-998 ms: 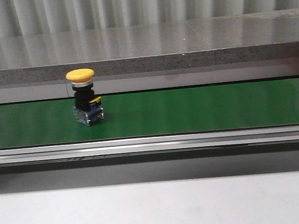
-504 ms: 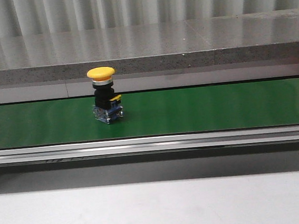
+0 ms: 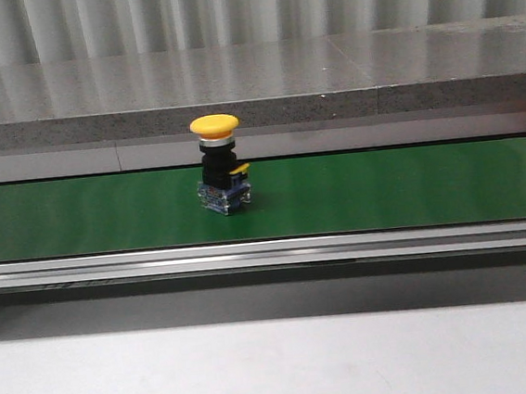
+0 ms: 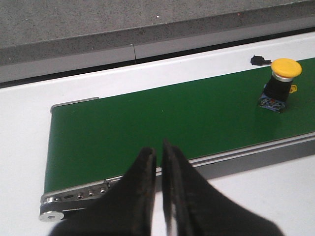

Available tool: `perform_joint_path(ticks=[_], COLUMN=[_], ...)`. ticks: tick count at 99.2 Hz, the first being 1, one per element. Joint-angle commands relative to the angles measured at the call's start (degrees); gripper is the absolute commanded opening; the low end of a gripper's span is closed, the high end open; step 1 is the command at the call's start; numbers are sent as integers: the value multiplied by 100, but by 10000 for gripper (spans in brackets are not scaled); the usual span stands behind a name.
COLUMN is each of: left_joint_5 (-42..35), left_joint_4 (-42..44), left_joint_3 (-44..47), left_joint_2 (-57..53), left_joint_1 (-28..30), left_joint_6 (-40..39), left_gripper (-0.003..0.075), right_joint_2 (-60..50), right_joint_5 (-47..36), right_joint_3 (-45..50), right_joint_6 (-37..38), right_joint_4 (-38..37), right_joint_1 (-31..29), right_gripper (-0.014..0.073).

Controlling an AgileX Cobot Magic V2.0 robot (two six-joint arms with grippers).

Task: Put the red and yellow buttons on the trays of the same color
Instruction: 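Carry the red button into the red tray and release it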

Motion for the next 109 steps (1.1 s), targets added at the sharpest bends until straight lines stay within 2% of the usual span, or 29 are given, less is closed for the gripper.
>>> perform_joint_path(ticks=[1,31,38,45,57,64,85,109], left_joint_5=[-404,-404,-404,-404,-404,-404,-404,-404], left_joint_4=[-84,-84,-84,-84,-84,-84,-84,-84], left_joint_3=[-153,-153,-153,-153,-153,-153,-153,-153], left_joint_2=[39,39,39,39,39,39,39,39], left_joint_1=[-38,-38,-38,-38,-38,-38,-38,-38], left_joint_6=[1,1,1,1,1,1,1,1], left_gripper=[-6,-6,-6,-6,-6,-6,-6,-6], right_joint_2=[-142,150,150,163,163,163,28,-599], right_joint_5=[-432,-851,-871,-854,-812,-812,-829,-740], right_joint_3=[-166,-166,-166,-166,-166,-177,-177,-158], right_joint_6=[-8,-8,-8,-8,-8,-8,-8,-8], right_joint_4=[-19,-19,-19,-19,-19,-19,-19,-26], right_joint_1=[-45,-56,-56,-56,-56,-56,-56,-56], right_gripper=[147,148,175,253,451,501,498,498])
